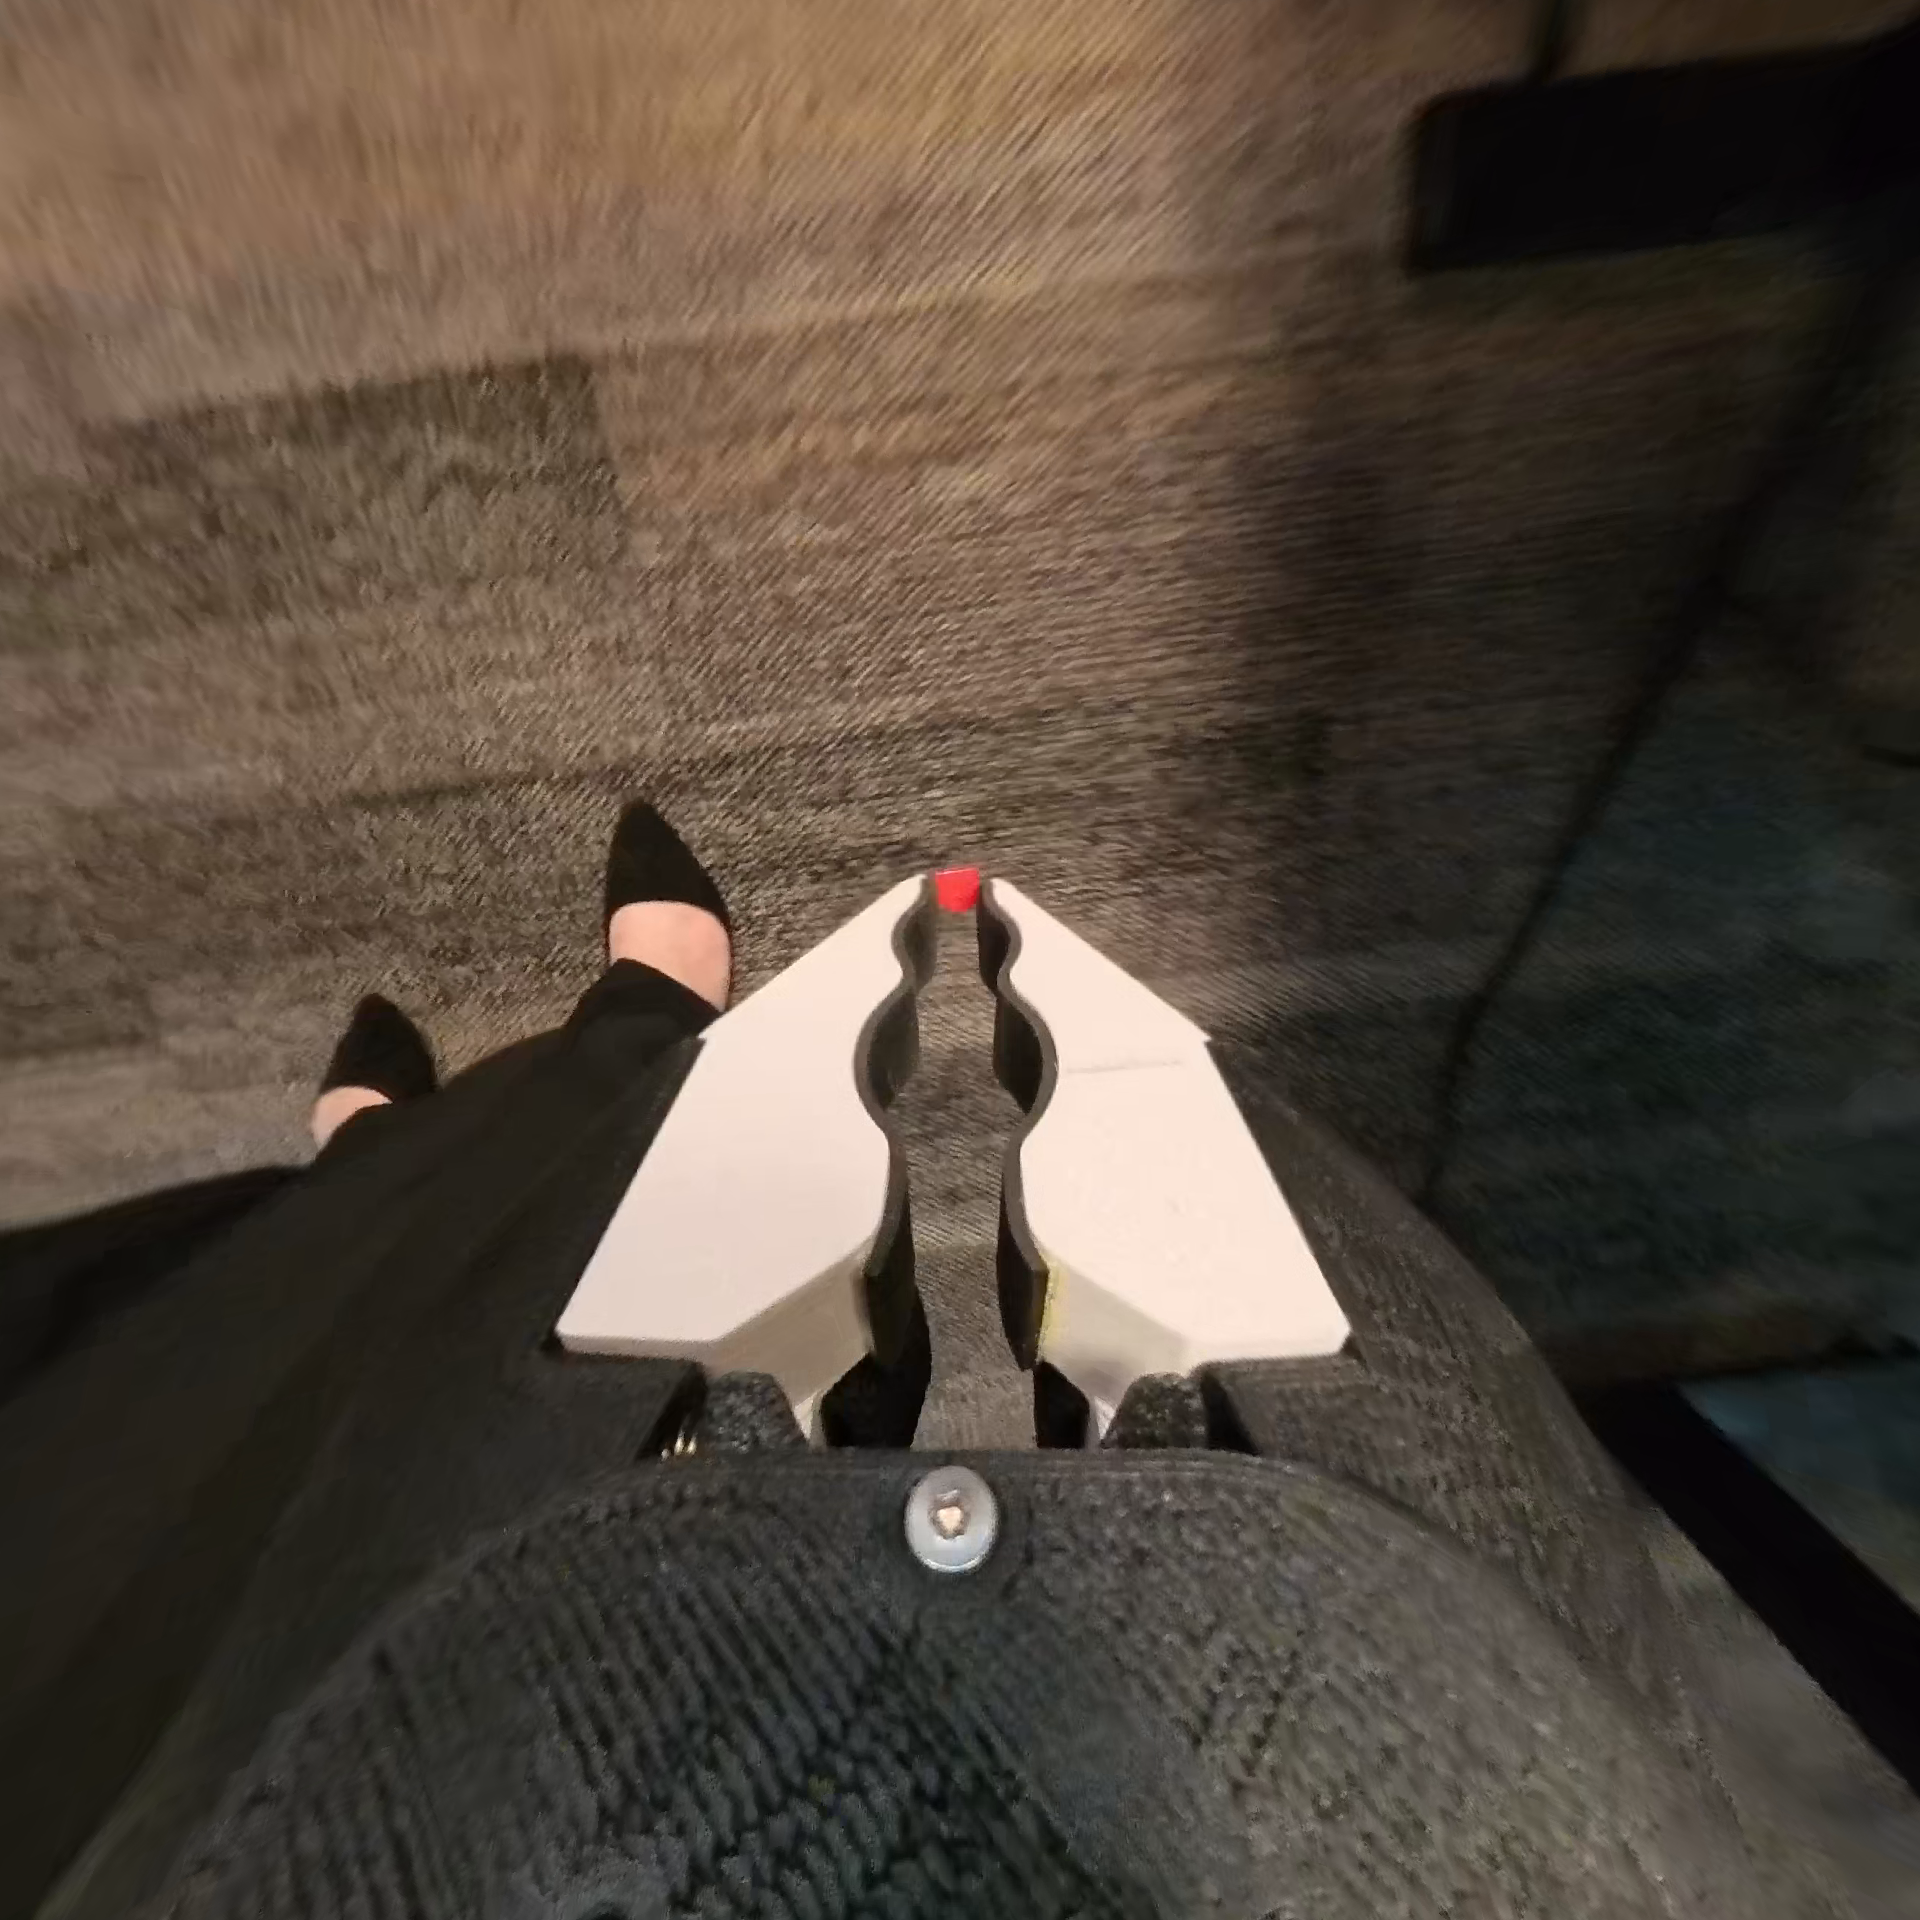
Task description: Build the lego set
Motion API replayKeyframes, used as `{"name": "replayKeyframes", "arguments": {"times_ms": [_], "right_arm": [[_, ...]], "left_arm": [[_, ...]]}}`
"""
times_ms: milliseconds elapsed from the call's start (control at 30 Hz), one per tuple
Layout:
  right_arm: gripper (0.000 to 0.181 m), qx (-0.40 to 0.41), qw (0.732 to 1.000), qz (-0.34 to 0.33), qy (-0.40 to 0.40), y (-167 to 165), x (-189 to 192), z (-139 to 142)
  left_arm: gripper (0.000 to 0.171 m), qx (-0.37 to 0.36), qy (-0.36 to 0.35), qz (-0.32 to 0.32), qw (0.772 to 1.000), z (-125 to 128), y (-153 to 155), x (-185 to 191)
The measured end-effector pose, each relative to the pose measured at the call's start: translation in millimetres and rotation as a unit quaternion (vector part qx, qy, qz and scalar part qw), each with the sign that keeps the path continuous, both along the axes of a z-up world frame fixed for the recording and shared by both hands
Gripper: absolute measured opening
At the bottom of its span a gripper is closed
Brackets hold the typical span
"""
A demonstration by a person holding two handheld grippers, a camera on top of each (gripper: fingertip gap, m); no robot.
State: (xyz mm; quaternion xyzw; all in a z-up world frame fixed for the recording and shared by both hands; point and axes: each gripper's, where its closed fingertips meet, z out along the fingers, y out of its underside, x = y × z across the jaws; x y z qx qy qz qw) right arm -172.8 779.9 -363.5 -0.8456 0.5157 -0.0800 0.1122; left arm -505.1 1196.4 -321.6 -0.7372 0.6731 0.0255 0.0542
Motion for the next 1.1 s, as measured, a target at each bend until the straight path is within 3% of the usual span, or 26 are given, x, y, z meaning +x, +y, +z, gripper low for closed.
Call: {"name": "replayKeyframes", "arguments": {"times_ms": [100, 200, 300, 400, 467, 567, 633, 733, 833, 933, 1000, 1100], "right_arm": [[0.006, -0.017, 0.999, -0.042, -0.03, -33.2, 1.6, 55.2], [0.006, -0.033, 0.992, -0.115, -0.046, -69.2, -16.4, 89.2], [0.006, -0.052, 0.976, -0.207, -0.044, -97.2, -59.8, 106.6], [0.006, -0.064, 0.946, -0.312, -0.052, -109.2, -126.9, 119.2], [0.006, -0.067, 0.914, -0.397, -0.058, -104.8, -188.8, 128.6], [0.006, -0.079, 0.845, -0.527, -0.047, -78.6, -308.2, 135.7], [0.005, -0.082, 0.786, -0.612, -0.031, -43.8, -395.5, 136.1], [0.005, -0.087, 0.694, -0.715, 0.0, 33.7, -523.0, 136.3], [0.005, -0.089, 0.603, -0.792, 0.034, 125.6, -634.7, 138.3], [0.005, -0.088, 0.507, -0.856, 0.049, 218.2, -725.8, 138.3], [0.005, -0.084, 0.444, -0.89, 0.059, 283.3, -776.1, 136.8], [0.005, -0.069, 0.356, -0.928, 0.085, 379.9, -837.8, 127.8]], "left_arm": [[0.0, 0.004, 0.039, -0.004, 0.999, -4.9, 22.8, 12.6], [0.0, -0.004, 0.027, -0.004, 1.0, -3.6, 47.1, 57.4], [0.0, -0.016, -0.02, -0.029, 0.999, 2.8, 67.9, 126.0], [0.0, -0.029, -0.027, -0.123, 0.992, 4.9, 82.9, 190.8], [0.0, -0.025, -0.008, -0.222, 0.975, 7.5, 95.0, 229.4], [0.0, 0.005, -0.002, -0.368, 0.93, 22.0, 115.3, 296.2], [0.0, 0.03, -0.002, -0.436, 0.899, 32.0, 124.2, 342.5], [0.0, 0.061, 0.0, -0.492, 0.869, 44.5, 119.5, 400.6], [0.0, 0.077, -0.01, -0.532, 0.843, 55.3, 75.7, 433.4], [0.0, 0.059, -0.035, -0.596, 0.8, 61.0, -18.2, 419.8], [0.0, 0.033, -0.048, -0.655, 0.753, 60.1, -99.5, 379.8], [0.0, -0.02, -0.076, -0.753, 0.654, 57.4, -229.7, 278.9]]}}
